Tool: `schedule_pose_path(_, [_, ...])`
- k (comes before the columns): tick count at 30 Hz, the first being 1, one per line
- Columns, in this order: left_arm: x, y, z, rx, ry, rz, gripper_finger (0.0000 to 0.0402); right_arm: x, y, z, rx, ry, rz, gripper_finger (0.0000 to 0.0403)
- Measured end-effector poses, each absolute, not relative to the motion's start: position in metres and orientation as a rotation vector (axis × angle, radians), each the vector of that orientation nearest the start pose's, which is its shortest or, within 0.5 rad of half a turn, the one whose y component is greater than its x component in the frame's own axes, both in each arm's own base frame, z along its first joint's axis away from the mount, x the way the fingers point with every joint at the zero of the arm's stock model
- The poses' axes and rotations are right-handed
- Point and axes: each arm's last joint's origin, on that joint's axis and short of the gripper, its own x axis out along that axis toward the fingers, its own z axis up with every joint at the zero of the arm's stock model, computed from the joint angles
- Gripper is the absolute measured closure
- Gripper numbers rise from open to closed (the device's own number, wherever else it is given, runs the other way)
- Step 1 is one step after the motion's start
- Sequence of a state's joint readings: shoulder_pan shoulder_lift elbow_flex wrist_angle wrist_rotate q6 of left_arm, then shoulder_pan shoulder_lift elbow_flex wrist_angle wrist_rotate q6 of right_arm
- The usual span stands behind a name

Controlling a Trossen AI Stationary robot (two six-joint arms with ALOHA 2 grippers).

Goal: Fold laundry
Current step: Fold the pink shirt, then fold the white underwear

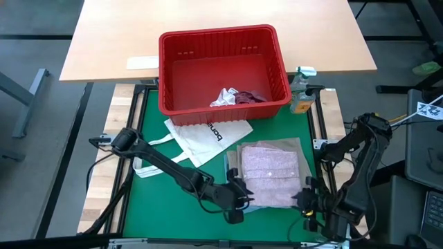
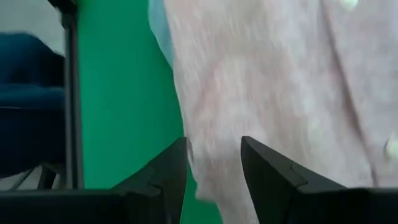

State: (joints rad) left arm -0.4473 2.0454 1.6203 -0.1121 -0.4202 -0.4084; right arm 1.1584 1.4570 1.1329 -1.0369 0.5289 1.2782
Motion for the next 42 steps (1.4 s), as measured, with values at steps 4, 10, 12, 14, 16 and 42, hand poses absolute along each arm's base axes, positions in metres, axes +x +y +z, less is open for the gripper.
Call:
schedule_pose_path(4, [0.427, -0.190, 0.263, -0.211, 0.397, 0.072, 0.0318, 0.121, 0.235, 0.264, 0.083, 0.924, -0.101, 0.0251])
schedule_pose_path(10, [0.437, -0.176, 0.273, -0.148, 0.290, 0.088, 0.0316, 0.124, 0.235, 0.271, -0.032, 0.821, -0.090, 0.0251])
schedule_pose_path(12, [0.440, -0.170, 0.274, -0.139, 0.283, 0.099, 0.0309, 0.124, 0.234, 0.272, -0.069, 0.798, -0.089, 0.0251])
schedule_pose_path(14, [0.442, -0.164, 0.274, -0.144, 0.278, 0.112, 0.0296, 0.126, 0.233, 0.272, -0.099, 0.782, -0.093, 0.0251])
schedule_pose_path(16, [0.445, -0.156, 0.276, -0.152, 0.264, 0.126, 0.0278, 0.130, 0.231, 0.272, -0.120, 0.783, -0.097, 0.0251])
schedule_pose_path(42, [0.382, 0.155, 0.380, -0.257, 0.050, 0.638, 0.0202, 0.238, 0.118, 0.270, -0.348, 1.039, -0.304, 0.0251])
